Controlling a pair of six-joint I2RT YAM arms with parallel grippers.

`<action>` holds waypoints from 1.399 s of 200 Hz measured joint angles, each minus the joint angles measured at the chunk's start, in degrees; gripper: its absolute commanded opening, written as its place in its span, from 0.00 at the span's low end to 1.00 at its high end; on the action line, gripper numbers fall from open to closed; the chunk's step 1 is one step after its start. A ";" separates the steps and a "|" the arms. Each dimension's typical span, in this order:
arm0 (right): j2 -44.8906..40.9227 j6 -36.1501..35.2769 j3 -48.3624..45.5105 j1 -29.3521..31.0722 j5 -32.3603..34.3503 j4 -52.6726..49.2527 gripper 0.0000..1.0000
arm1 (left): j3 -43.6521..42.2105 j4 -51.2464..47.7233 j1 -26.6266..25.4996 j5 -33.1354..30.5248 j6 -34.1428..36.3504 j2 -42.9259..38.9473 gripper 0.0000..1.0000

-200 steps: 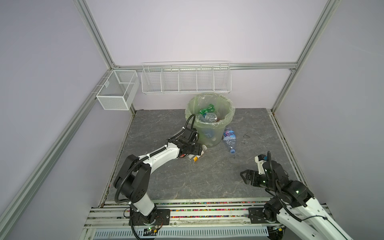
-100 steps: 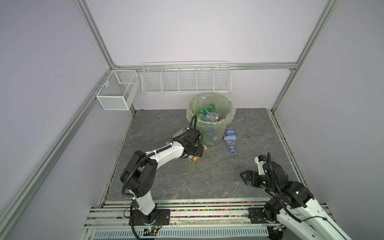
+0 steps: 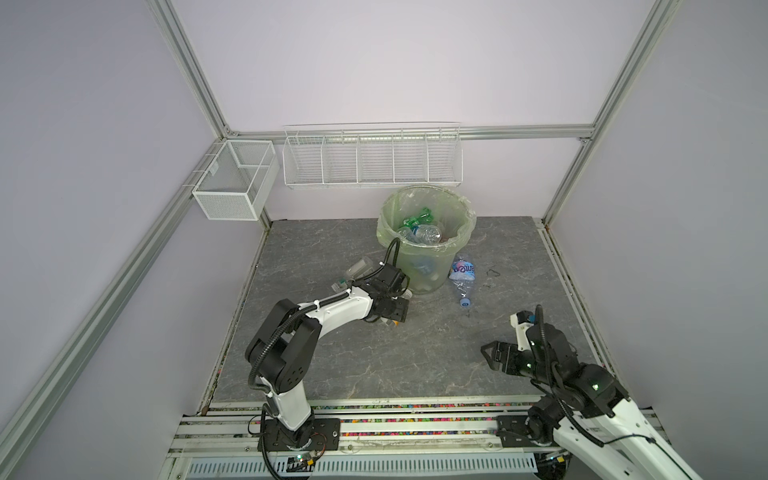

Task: Throw the plastic bottles in the bin
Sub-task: 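Close the left gripper around the white-capped yellow-labelled bottle, then lift the yellow-labelled bottle upright with the left gripper over the bin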

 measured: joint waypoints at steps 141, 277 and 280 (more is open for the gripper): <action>-0.61 0.81 0.00 0.00 0.02 -0.04 0.88 | -11.61 2.69 -2.51 -2.95 -4.46 -6.43 0.43; -0.63 0.94 0.00 0.00 0.02 -0.28 0.88 | -21.92 -1.49 -6.95 -8.17 -11.58 -38.93 0.38; -0.61 0.96 0.00 0.00 0.02 -0.28 0.88 | -21.97 -1.90 -6.95 -8.39 -11.72 -40.11 0.38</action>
